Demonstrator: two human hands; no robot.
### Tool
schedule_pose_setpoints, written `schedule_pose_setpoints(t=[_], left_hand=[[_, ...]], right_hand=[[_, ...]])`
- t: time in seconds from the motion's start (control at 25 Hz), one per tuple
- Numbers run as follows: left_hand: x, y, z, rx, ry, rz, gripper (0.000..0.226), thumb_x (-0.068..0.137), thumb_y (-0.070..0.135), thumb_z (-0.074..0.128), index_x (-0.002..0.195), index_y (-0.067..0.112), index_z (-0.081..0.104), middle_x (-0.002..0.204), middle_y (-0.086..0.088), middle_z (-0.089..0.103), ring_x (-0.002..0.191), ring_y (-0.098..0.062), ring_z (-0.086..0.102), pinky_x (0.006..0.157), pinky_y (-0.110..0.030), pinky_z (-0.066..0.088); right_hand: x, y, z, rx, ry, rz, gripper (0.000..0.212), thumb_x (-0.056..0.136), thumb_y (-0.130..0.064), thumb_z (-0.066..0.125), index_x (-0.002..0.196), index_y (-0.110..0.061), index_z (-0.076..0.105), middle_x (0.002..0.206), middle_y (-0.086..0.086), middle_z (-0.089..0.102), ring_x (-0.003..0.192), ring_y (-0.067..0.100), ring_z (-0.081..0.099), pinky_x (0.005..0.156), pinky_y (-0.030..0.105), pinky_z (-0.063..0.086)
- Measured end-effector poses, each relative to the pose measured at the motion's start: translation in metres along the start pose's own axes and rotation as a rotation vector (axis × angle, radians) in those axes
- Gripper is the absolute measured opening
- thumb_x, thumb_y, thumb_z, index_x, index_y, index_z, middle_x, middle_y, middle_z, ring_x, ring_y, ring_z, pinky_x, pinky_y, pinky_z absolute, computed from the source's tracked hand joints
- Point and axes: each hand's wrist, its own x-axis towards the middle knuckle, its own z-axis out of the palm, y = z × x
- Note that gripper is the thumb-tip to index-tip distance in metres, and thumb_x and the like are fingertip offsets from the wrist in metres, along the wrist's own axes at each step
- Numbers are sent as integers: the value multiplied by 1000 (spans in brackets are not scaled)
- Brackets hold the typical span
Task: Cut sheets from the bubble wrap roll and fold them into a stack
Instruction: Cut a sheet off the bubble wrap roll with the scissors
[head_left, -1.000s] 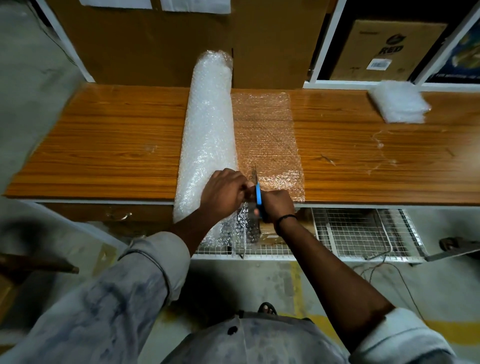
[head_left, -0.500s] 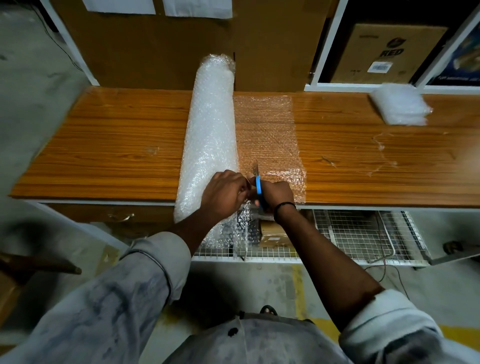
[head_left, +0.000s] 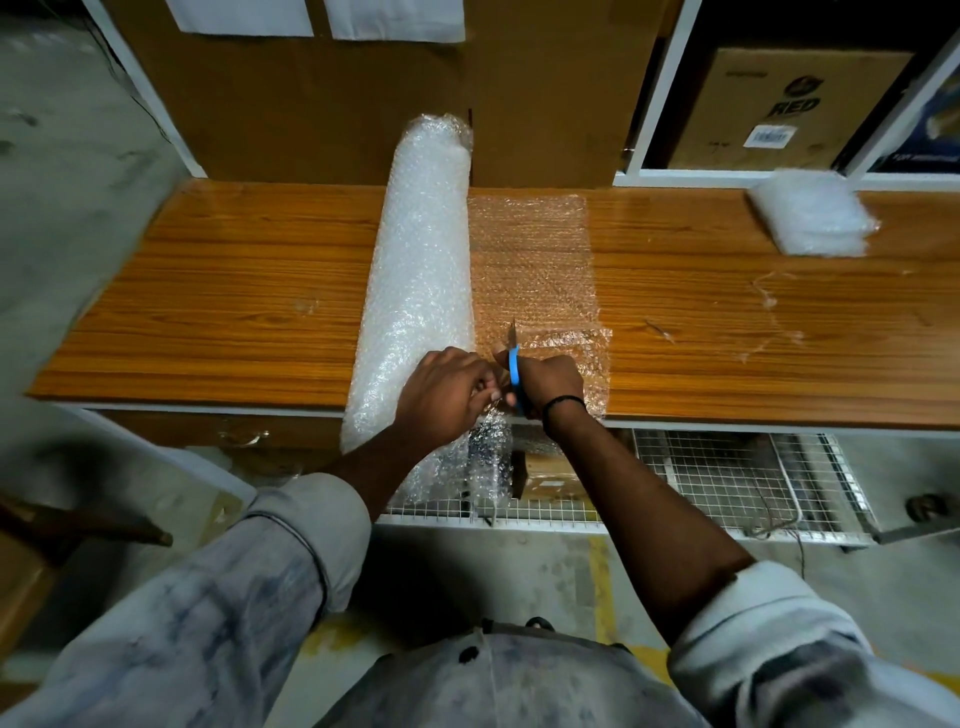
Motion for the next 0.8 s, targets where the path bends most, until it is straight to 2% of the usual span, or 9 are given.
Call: schedule_pose_setpoints(t=[0.12,0.24,0.32,0.4,0.52,0.6,0.68,0.76,0.8], left_hand=[[0,2,1,-13,0,-18,12,92,36,70,91,27,64,91,15,59,95,-17,55,86,-32,33],[5,5,-3,-15,-23,-66,6,92,34,65,89,28,65,92,11,65,94,-18,59,86,-34,39],[20,11,-8,12,-22,-129,8,93,25,61,95,26,69,101,5,68,92,-22,65,81,-35,45],[47,10,-13,113,-9,-187,15,93,21,64,104,28,72,110,3,68,93,-22,67,77,-33,49],[91,-1,-12,288,-71,-180,21,90,22,68,109,29,74,115,1,69,102,-24,66,80,-35,50],[112,-8,-6,356,-137,-157,19,92,32,68,109,28,75,114,-1,70,105,-26,64,81,-36,49],[120,-14,0,330,-153,-151,18,92,40,69,105,29,77,109,1,72,103,-26,64,82,-36,48],[119,-17,5,312,-113,-137,16,92,38,69,101,28,77,105,1,74,99,-25,64,80,-37,49],[120,-19,7,295,-91,-132,15,91,35,68,100,26,77,103,1,74,98,-26,64,80,-38,48]], right_hand=[[4,-2,-2,-5,-19,-7,54,66,-55,89,79,-4,74,74,13,76,61,25,73,54,34,59],[8,-2,-9,3,-53,2,47,72,-46,86,85,-3,74,77,13,76,58,23,73,52,34,60],[8,-2,-16,57,-91,20,35,80,-34,83,86,-1,72,70,11,72,41,14,66,40,23,50],[7,-1,-21,56,-105,19,28,84,-28,81,85,-2,70,66,8,68,35,9,62,35,17,43],[5,-3,-22,76,-125,24,28,85,-28,80,83,-3,70,72,11,72,42,14,67,37,20,45],[7,-1,-20,85,-126,40,30,83,-30,82,80,-3,69,70,11,71,44,16,68,37,20,44],[8,3,-17,76,-115,49,38,76,-38,85,78,-2,72,72,13,74,51,21,73,41,24,47],[8,6,-13,48,-113,40,45,67,-47,85,74,-4,73,73,16,76,60,27,76,48,32,52],[8,6,-12,36,-119,41,46,68,-47,84,75,-3,74,70,15,76,61,27,76,48,32,51]])
